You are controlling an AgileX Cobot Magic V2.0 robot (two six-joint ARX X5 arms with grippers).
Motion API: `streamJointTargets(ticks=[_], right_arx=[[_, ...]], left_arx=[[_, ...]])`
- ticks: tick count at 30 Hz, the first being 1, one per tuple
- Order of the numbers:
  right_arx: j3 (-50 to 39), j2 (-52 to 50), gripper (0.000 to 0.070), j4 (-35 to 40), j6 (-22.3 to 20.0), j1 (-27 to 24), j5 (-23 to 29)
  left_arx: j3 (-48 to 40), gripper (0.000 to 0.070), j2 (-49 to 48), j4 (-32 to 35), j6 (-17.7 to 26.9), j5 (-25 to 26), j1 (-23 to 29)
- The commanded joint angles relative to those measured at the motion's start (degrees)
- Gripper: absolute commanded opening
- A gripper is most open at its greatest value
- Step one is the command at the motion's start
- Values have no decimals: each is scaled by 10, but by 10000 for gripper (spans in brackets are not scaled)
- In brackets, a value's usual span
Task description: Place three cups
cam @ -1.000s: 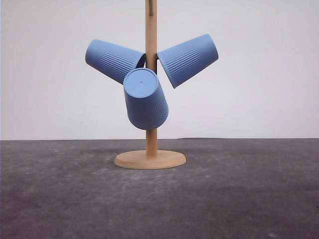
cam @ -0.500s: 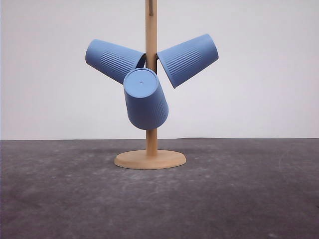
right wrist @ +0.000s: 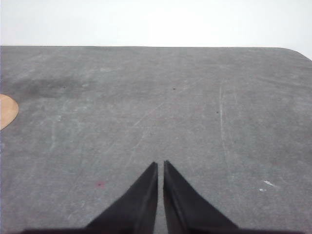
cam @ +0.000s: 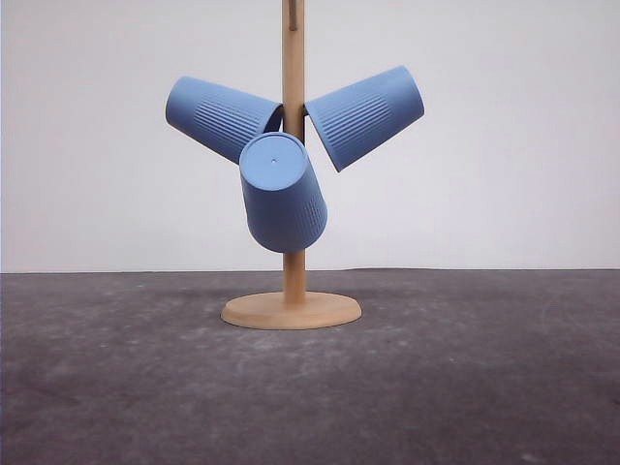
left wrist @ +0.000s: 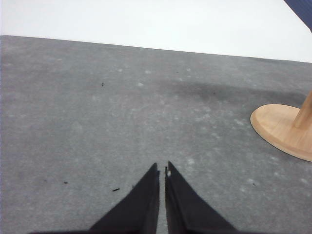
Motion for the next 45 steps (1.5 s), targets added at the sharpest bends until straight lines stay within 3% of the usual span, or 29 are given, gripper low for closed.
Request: streamJointTargets(ticks=[1,45], right_arx=[[-2,0,16,5,8,1,2],[-2,0,16,5,8,1,2]], left_arx=[[-11,0,0,9,5,-1,0],[-11,0,0,9,5,-1,0]])
